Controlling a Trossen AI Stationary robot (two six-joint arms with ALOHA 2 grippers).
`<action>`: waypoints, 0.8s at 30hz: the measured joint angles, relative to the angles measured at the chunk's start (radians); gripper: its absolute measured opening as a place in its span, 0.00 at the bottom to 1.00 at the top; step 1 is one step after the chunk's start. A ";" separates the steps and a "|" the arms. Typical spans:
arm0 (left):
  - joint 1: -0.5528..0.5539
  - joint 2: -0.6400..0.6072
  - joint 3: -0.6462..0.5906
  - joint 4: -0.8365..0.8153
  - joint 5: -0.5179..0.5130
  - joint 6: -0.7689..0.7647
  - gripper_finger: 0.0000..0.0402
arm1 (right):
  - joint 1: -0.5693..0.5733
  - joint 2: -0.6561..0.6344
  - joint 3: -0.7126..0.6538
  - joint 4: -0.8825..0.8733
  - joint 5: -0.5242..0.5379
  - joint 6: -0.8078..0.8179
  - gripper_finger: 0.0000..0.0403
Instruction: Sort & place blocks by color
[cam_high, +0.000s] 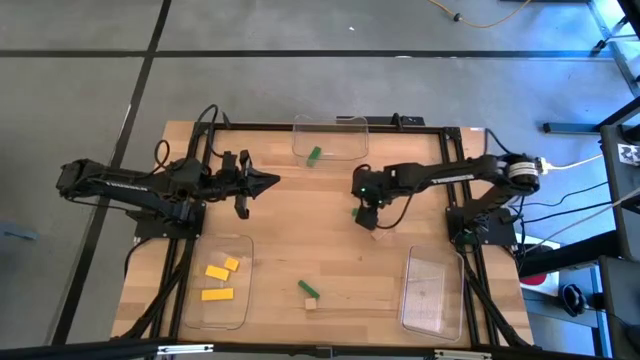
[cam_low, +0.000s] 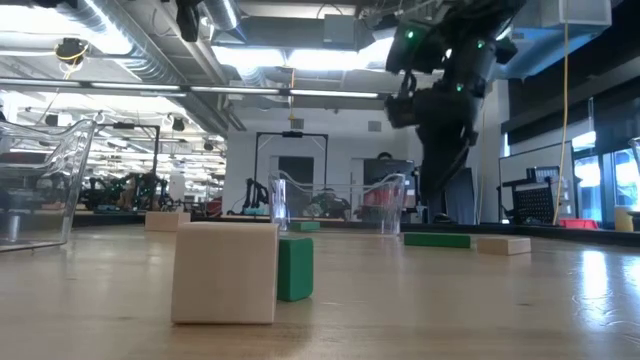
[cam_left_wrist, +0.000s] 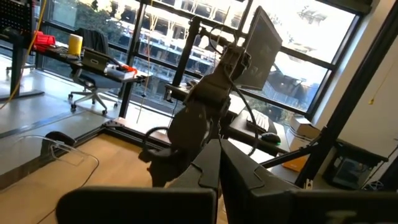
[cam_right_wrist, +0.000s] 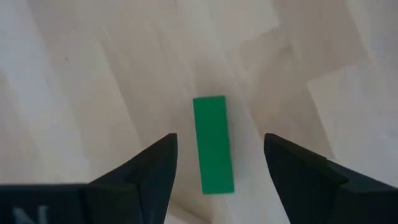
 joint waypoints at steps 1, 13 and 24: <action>0.000 0.000 0.000 0.000 0.000 0.000 0.00 | 0.002 0.016 0.000 0.009 0.000 -0.001 0.60; 0.000 0.000 0.000 0.000 -0.026 0.000 0.00 | 0.014 0.151 0.000 0.046 0.007 -0.007 0.60; 0.000 0.000 0.000 0.000 -0.059 -0.021 0.00 | 0.038 0.211 0.004 0.034 0.056 0.019 0.45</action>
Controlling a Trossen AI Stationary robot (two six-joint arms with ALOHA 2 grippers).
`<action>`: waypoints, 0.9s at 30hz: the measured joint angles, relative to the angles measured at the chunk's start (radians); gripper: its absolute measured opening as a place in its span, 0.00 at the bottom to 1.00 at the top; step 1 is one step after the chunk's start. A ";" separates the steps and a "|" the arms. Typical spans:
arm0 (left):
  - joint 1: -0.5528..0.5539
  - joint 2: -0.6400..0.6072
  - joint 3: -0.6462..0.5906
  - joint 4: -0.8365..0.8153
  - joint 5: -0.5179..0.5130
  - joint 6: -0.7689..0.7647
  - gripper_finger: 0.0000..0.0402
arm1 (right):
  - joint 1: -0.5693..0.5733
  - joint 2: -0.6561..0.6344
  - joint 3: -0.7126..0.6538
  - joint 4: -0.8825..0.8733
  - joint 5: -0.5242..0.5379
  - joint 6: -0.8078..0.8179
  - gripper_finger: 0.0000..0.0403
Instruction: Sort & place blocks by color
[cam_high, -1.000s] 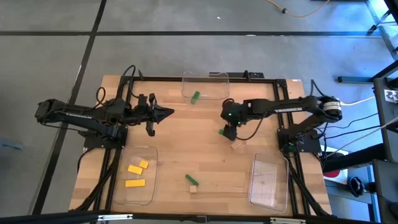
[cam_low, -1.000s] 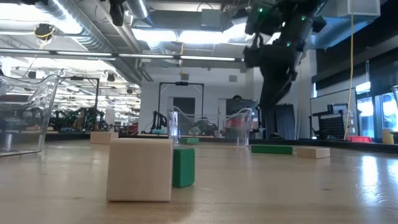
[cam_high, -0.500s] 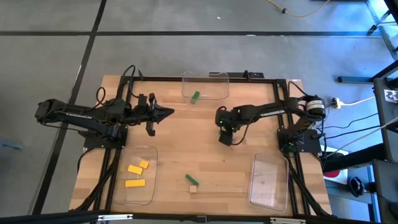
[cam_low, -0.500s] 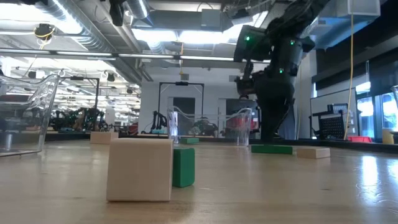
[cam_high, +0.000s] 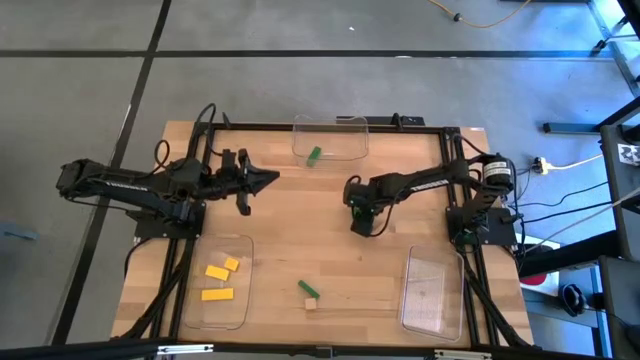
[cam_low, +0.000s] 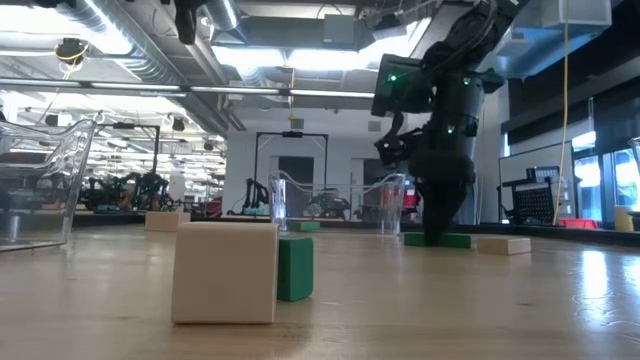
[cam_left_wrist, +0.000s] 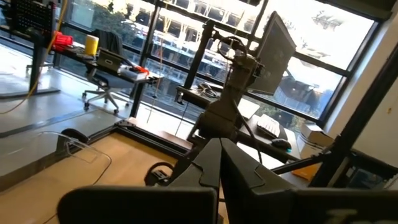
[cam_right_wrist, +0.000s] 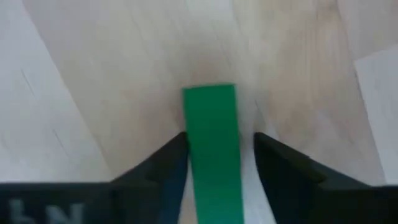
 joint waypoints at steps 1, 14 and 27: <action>0.000 0.000 0.000 0.000 -0.005 0.000 0.00 | 0.006 0.000 0.000 -0.006 0.011 -0.002 0.40; 0.000 0.000 0.000 -0.002 -0.043 0.003 0.00 | 0.064 -0.205 -0.077 -0.098 -0.003 -0.101 0.26; 0.000 0.001 0.000 -0.029 -0.042 0.004 0.00 | 0.087 -0.666 -0.418 0.749 -0.005 0.203 0.26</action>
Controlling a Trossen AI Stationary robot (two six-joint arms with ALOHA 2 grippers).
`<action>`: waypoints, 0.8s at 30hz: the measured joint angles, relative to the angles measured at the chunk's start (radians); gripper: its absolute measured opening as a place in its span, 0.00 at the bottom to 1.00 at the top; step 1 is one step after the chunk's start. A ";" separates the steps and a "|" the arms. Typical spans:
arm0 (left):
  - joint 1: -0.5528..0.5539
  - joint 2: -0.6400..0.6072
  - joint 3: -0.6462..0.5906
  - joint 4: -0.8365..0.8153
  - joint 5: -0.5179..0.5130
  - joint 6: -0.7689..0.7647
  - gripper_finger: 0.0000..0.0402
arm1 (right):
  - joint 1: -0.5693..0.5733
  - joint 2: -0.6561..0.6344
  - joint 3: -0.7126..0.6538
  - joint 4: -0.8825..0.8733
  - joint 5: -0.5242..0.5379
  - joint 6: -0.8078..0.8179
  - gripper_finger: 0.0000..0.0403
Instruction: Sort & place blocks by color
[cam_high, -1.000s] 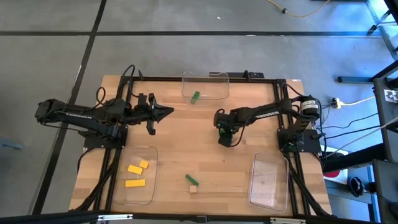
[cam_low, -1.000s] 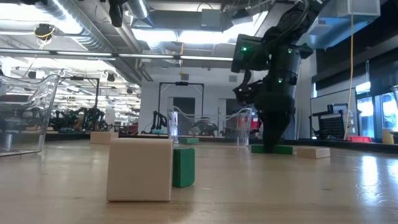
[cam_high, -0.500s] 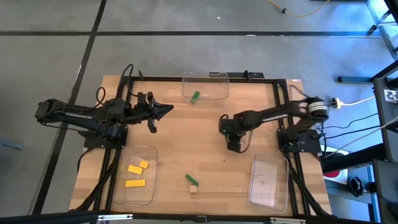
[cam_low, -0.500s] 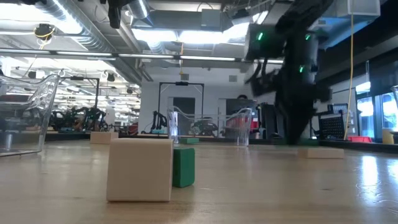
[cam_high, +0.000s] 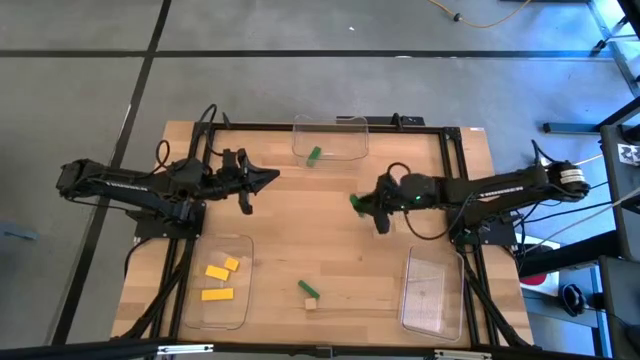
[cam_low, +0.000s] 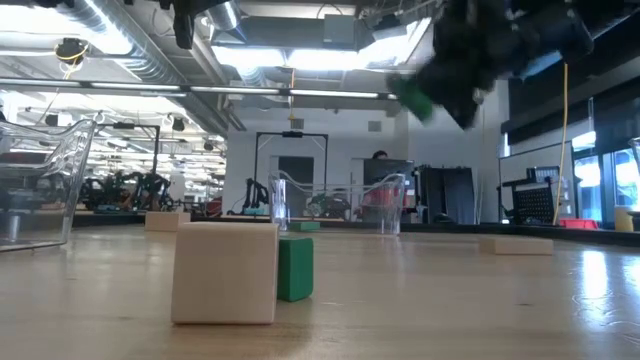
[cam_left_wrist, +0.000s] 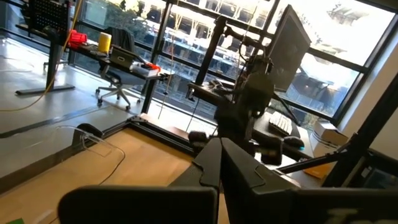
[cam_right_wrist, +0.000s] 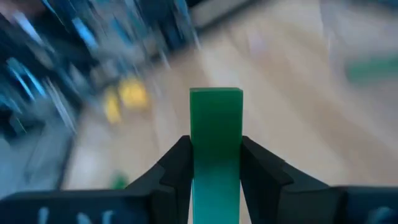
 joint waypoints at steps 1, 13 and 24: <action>0.000 0.002 0.000 0.001 0.001 0.000 0.00 | 0.000 -0.004 -0.004 0.071 0.012 0.001 0.26; 0.000 0.002 0.000 0.000 0.030 0.028 0.00 | -0.007 -0.007 0.047 0.250 0.011 -0.070 0.26; 0.000 0.002 0.000 0.000 0.031 0.027 0.00 | -0.007 -0.007 0.048 0.263 -0.001 -0.069 0.26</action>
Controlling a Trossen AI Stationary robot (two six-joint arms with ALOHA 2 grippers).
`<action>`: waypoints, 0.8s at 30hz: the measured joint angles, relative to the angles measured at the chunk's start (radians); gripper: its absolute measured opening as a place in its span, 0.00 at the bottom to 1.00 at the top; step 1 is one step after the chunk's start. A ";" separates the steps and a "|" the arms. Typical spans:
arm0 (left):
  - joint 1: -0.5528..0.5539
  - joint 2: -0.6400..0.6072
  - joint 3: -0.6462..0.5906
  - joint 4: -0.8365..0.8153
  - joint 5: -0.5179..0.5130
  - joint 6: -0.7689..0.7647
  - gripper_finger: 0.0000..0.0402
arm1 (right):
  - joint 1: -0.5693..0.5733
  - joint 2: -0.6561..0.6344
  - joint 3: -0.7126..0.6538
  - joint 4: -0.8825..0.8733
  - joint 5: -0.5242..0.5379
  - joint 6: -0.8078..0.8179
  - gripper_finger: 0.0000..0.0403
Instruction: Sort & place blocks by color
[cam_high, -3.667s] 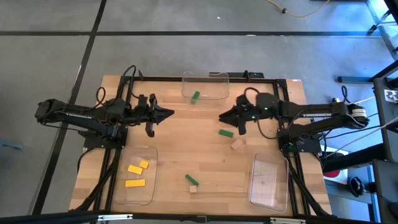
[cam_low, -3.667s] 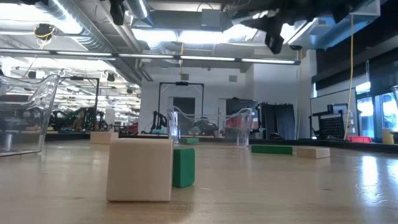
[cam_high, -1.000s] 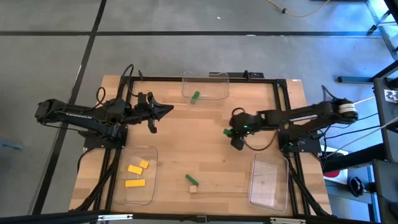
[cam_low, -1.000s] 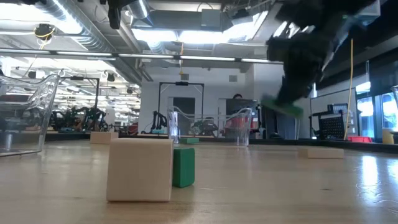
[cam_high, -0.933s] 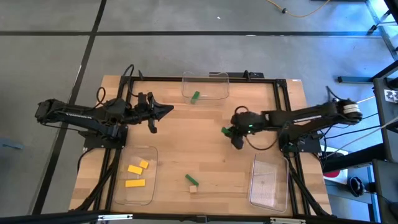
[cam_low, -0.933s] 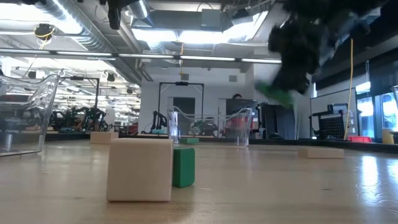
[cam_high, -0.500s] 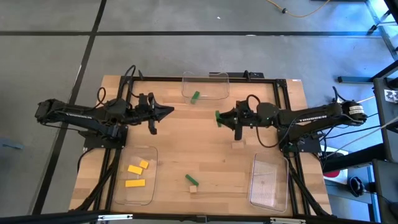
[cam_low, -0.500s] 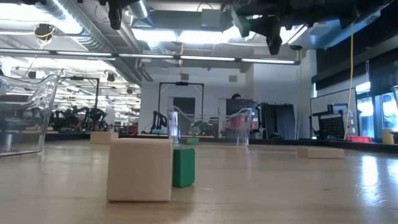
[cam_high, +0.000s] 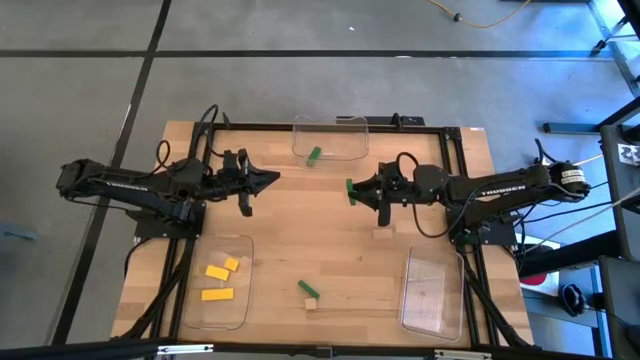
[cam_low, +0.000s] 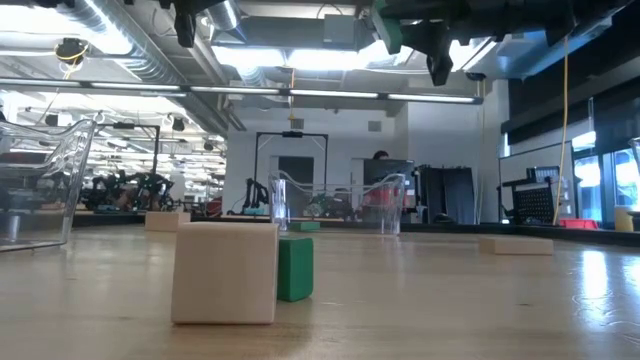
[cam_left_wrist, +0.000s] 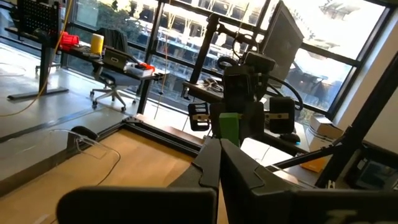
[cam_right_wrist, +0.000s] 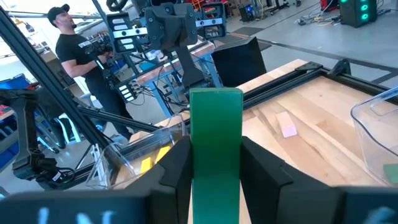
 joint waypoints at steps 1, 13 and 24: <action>0.000 0.000 0.000 0.000 0.000 0.000 0.00 | 0.000 0.000 0.000 0.000 0.000 0.000 0.26; 0.000 0.000 0.000 0.001 0.019 -0.009 0.00 | -0.099 0.081 0.239 -0.302 0.007 -0.102 0.26; -0.001 0.000 0.000 0.010 0.027 -0.032 0.00 | -0.440 0.520 0.754 -0.796 0.004 -0.223 0.26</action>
